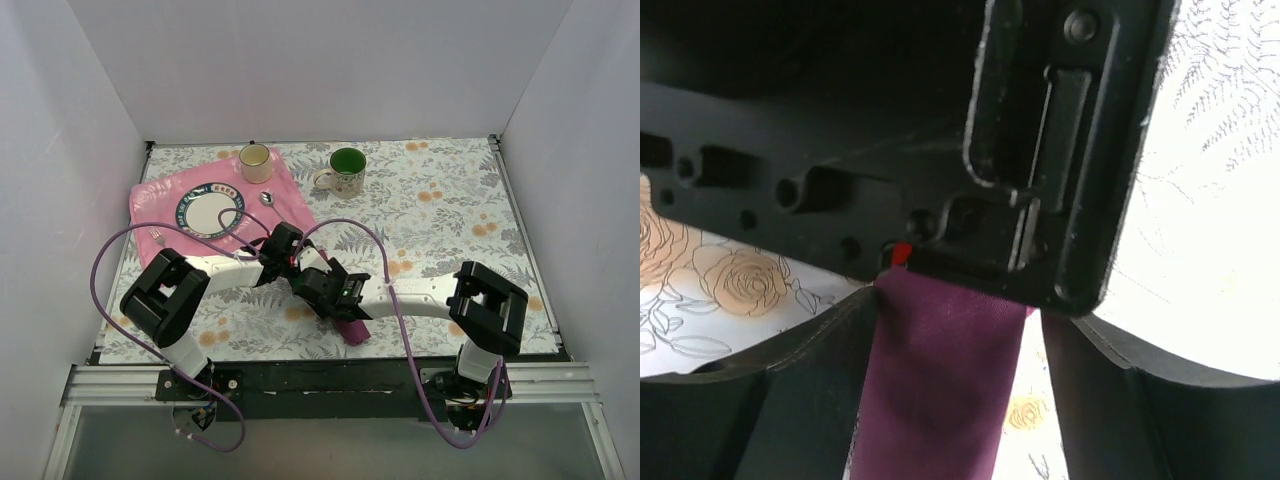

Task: Fold the napkin, place the utensils inside, and roll it up
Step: Roll the napkin with the utensil

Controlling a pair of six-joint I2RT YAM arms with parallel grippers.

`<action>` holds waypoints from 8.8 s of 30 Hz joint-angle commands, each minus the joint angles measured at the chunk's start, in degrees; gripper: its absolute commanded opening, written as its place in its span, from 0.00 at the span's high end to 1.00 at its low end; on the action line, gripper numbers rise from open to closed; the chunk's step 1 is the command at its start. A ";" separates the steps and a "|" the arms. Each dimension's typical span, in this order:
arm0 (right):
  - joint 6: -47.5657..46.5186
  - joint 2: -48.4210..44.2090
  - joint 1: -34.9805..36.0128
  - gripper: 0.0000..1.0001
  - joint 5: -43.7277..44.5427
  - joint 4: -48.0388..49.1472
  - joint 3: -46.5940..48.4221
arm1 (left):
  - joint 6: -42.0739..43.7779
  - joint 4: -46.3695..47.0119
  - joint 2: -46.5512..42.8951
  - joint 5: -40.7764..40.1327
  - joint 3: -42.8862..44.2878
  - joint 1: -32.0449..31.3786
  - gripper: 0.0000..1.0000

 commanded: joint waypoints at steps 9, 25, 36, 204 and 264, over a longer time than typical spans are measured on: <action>0.74 -2.33 -5.16 0.47 -8.70 7.86 -6.99 | 5.61 -8.56 -0.32 -3.30 -1.11 0.18 0.28; 2.14 -12.18 -27.58 0.66 -55.63 29.65 -22.81 | 7.46 -8.39 -5.60 -1.02 1.26 0.71 0.11; 7.24 0.83 -33.74 0.73 -79.47 45.56 -23.61 | 2.01 -9.87 2.12 -5.05 4.69 -2.98 0.12; -2.60 -6.02 -6.48 0.71 -15.98 12.68 -13.40 | 10.36 -11.81 -5.76 -9.01 1.52 -0.26 0.32; -3.21 7.34 -42.09 0.81 -79.56 27.55 -17.37 | 12.21 9.89 -10.45 4.34 0.21 -2.02 0.48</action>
